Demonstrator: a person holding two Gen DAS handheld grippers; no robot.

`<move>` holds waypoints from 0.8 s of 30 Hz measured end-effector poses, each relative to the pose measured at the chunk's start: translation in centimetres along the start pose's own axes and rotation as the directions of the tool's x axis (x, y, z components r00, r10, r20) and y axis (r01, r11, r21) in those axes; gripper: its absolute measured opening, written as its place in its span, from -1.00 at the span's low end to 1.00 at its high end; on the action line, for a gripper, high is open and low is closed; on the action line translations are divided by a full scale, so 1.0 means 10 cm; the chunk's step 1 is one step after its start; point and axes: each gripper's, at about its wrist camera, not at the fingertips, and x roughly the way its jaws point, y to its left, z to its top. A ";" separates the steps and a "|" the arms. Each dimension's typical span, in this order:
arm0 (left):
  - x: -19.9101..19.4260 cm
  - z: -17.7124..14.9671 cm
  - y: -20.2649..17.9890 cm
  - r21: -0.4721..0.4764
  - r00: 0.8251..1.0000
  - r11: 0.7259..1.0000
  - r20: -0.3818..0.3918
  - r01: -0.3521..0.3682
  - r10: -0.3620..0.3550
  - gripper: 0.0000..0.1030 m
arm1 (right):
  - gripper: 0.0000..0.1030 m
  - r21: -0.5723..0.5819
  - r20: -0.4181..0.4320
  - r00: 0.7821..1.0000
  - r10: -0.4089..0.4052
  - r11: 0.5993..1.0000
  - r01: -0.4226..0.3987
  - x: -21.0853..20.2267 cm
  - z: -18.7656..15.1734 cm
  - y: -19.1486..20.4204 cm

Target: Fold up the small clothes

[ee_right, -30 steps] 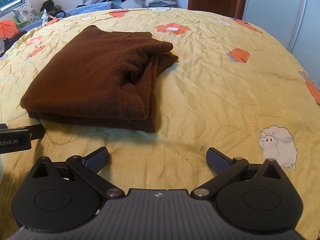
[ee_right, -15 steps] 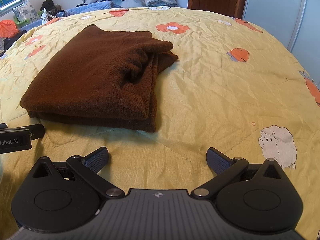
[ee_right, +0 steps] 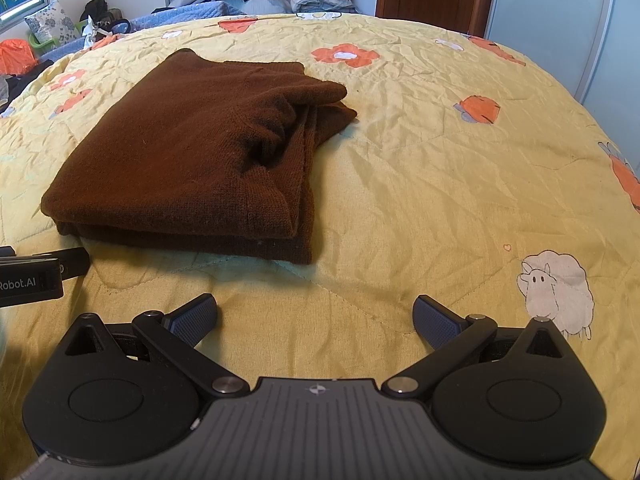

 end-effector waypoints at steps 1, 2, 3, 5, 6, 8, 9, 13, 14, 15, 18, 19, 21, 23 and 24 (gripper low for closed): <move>0.00 0.00 0.00 0.000 1.000 1.000 0.002 0.001 -0.001 1.00 | 1.00 0.000 0.000 1.000 0.000 1.000 0.000 0.00 0.00 0.00; -0.01 0.00 0.00 0.001 1.000 1.000 0.003 0.002 -0.002 1.00 | 1.00 0.000 0.000 1.000 0.000 1.000 0.000 0.00 0.00 0.00; -0.01 0.00 -0.01 0.003 1.000 1.000 0.003 0.002 -0.002 1.00 | 1.00 0.000 0.000 1.000 0.000 1.000 0.000 0.00 0.00 0.00; -0.01 0.00 -0.01 0.003 1.000 1.000 0.003 0.003 -0.003 1.00 | 1.00 0.000 -0.001 1.000 0.000 1.000 0.000 0.00 -0.01 0.00; -0.01 0.00 -0.01 0.003 1.000 1.000 0.003 0.003 -0.003 1.00 | 1.00 -0.001 -0.001 1.000 0.001 1.000 -0.001 0.00 -0.01 0.00; -0.01 0.00 -0.01 0.004 1.000 1.000 0.004 0.002 -0.003 1.00 | 1.00 -0.001 0.000 1.000 0.001 1.000 -0.001 0.00 -0.01 0.00; -0.01 -0.01 -0.01 0.005 1.000 1.000 0.005 0.002 -0.002 1.00 | 1.00 -0.001 -0.001 1.000 0.001 1.000 -0.001 0.00 0.00 0.00; 0.00 -0.01 -0.01 0.005 1.000 1.000 0.005 0.003 -0.003 1.00 | 1.00 -0.002 -0.001 1.000 0.001 1.000 -0.001 0.00 -0.01 0.00; 0.00 -0.01 -0.01 0.005 1.000 1.000 0.006 0.003 -0.003 1.00 | 1.00 -0.001 -0.002 1.000 0.001 1.000 -0.001 0.00 -0.01 0.00; -0.01 -0.01 -0.01 0.005 1.000 1.000 0.010 0.005 -0.005 1.00 | 1.00 -0.002 -0.002 1.000 0.001 1.000 -0.001 0.00 -0.01 0.00; -0.03 -0.05 0.03 -0.016 0.999 1.000 0.035 0.018 -0.018 1.00 | 1.00 -0.002 -0.002 1.000 0.001 1.000 -0.001 0.00 -0.01 0.00; -0.04 -0.05 0.04 -0.018 0.999 1.000 0.036 0.017 -0.016 1.00 | 1.00 -0.002 -0.002 1.000 0.002 1.000 -0.002 0.00 -0.01 0.00; -0.06 -0.05 0.03 -0.013 0.999 1.000 0.041 0.014 -0.013 1.00 | 1.00 -0.003 0.000 1.000 0.002 1.000 -0.002 0.00 -0.01 0.00; -0.14 -0.04 0.08 -0.028 0.997 0.999 0.073 0.016 -0.014 1.00 | 1.00 -0.004 0.001 1.000 0.002 1.000 -0.002 0.00 -0.02 0.00; -0.17 -0.02 0.09 -0.030 0.997 0.999 0.081 0.010 -0.008 1.00 | 1.00 -0.003 -0.001 1.000 0.003 1.000 -0.003 0.00 -0.02 0.00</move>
